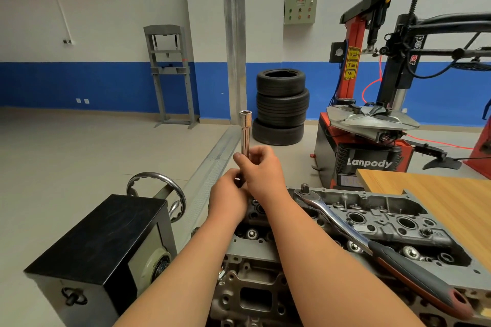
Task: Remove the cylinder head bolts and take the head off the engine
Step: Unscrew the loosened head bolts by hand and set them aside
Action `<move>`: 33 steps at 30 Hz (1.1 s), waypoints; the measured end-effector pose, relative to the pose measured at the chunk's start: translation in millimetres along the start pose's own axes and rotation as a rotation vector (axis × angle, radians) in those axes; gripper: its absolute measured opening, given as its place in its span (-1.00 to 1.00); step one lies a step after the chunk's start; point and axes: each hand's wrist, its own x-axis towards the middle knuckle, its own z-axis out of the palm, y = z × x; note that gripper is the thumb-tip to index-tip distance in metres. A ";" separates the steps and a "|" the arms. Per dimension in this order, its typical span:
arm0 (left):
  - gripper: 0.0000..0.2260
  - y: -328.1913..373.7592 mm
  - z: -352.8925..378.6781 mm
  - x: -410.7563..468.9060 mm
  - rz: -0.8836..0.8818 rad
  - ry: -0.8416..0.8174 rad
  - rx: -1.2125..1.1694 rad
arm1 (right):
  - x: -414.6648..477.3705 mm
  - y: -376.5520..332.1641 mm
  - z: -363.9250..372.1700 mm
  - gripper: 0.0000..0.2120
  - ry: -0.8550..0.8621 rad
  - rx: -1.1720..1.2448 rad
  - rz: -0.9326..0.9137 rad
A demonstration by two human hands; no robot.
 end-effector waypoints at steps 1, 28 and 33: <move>-0.85 0.4 -0.1 0.6 -0.006 -0.007 0.020 | 0.8 1.1 -0.3 -0.84 0.011 0.002 -0.004; -0.94 1.3 1.9 5.5 0.011 -0.071 0.274 | 0.8 3.5 -1.5 -0.81 -0.007 -0.104 0.048; -0.88 -2.7 2.0 0.9 0.049 -0.099 0.164 | 0.7 1.2 -1.2 -0.78 -0.052 -0.111 0.026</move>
